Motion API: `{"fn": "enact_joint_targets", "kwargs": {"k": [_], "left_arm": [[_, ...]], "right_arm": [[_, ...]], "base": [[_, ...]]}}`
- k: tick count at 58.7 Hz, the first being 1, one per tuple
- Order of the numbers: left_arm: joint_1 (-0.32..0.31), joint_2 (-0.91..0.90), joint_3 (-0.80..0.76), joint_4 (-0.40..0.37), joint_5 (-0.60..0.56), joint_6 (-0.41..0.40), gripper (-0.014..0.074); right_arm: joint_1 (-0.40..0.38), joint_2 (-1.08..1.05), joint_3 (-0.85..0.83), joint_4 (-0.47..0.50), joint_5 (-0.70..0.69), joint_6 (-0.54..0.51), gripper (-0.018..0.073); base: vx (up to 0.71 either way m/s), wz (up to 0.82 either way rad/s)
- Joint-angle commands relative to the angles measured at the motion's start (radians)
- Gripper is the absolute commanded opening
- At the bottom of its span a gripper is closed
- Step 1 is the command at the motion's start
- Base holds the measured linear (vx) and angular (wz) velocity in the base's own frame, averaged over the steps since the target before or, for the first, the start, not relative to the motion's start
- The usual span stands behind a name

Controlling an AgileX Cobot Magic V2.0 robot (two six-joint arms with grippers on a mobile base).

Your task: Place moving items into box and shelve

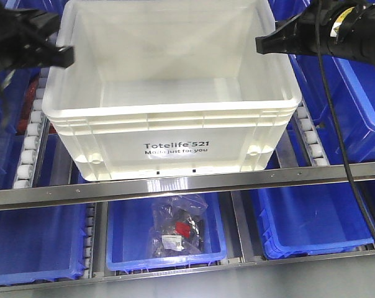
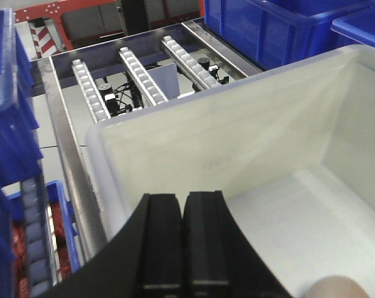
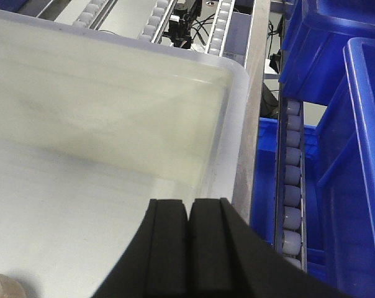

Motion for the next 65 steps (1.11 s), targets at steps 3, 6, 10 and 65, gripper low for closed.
{"fn": "enact_joint_targets", "kwargs": {"k": [3,6,10,65], "left_arm": [[0.033,-0.12,0.057,0.0,-0.076,-0.015,-0.0007],[0.05,-0.158,0.095,-0.001,-0.11,-0.017,-0.0007],[0.073,-0.211,0.146,0.0,-0.167,-0.015,-0.0007],[0.255,-0.923,0.712,-0.042,-0.167,-0.138,-0.0007]], "right_arm": [[0.001,-0.039,-0.036,-0.012,-0.072,0.003,-0.0008],[0.001,-0.039,-0.036,-0.012,-0.072,0.003,-0.0008],[0.001,-0.039,-0.036,-0.012,-0.072,0.003,-0.0008],[0.001,-0.039,-0.036,-0.012,-0.072,0.003,-0.0008]], "base": [[0.0,0.0],[0.0,0.0],[0.0,0.0],[0.0,0.0]]}}
